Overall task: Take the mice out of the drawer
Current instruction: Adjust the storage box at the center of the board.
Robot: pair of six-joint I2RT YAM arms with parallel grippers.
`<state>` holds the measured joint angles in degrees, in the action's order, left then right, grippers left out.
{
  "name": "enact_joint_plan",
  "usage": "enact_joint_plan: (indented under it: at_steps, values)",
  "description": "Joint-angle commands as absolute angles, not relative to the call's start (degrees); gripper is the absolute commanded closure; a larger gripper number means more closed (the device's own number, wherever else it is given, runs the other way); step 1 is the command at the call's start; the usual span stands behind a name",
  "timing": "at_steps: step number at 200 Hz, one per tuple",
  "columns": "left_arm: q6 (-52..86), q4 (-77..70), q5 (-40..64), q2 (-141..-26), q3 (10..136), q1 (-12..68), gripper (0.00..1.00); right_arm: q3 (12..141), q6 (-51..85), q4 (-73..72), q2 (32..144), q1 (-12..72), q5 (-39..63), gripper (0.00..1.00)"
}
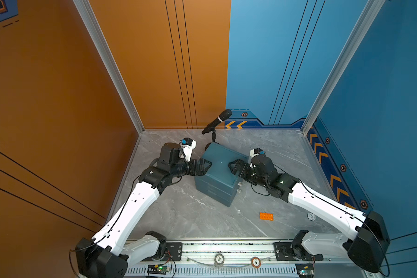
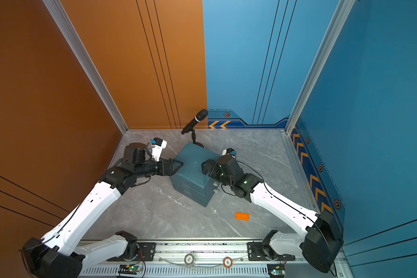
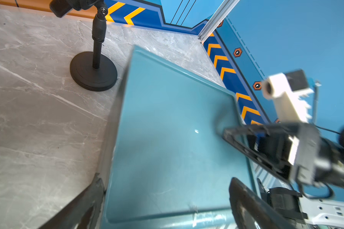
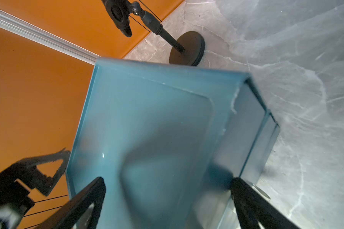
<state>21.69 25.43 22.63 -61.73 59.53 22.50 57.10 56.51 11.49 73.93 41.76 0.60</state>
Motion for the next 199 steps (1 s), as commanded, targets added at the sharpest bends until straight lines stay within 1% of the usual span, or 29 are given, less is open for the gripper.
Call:
enact_joint_plan:
  at_steps: [1,13,30,51,63,69,107,142,172,199]
  values:
    - [25.7,27.1,24.6,-58.2,56.3,24.6,0.02,61.9,51.7,7.0,76.2,41.4,7.1,0.00]
    - [26.2,28.0,23.3,-56.7,55.5,25.2,0.02,63.2,50.7,5.9,77.8,40.9,9.6,0.00]
    - [25.7,31.3,19.6,-55.6,55.7,25.4,0.02,65.6,50.0,7.6,80.0,40.8,10.6,0.00]
    - [23.8,36.3,12.6,-55.4,58.0,25.2,0.02,65.8,49.6,10.3,79.8,41.2,8.1,0.00]
    - [22.8,38.3,10.1,-55.5,58.6,25.0,0.03,64.8,49.3,11.2,78.7,41.0,7.0,0.00]
    - [22.3,39.2,9.2,-55.6,60.8,24.8,0.02,64.4,49.0,11.8,78.1,41.0,6.4,0.00]
    - [19.3,42.8,7.3,-58.2,66.0,24.4,0.02,61.2,47.1,16.4,73.2,41.0,2.6,0.00]
    - [17.6,42.9,6.9,-62.2,71.1,25.5,0.02,57.1,46.4,17.1,69.3,40.7,2.5,0.00]
    - [14.6,42.9,4.1,-65.0,74.5,29.5,0.02,54.3,46.2,16.8,67.2,40.6,5.5,0.00]
    - [11.9,42.3,-1.9,-67.3,76.5,34.6,0.02,50.1,46.1,9.2,64.9,40.6,12.1,0.00]
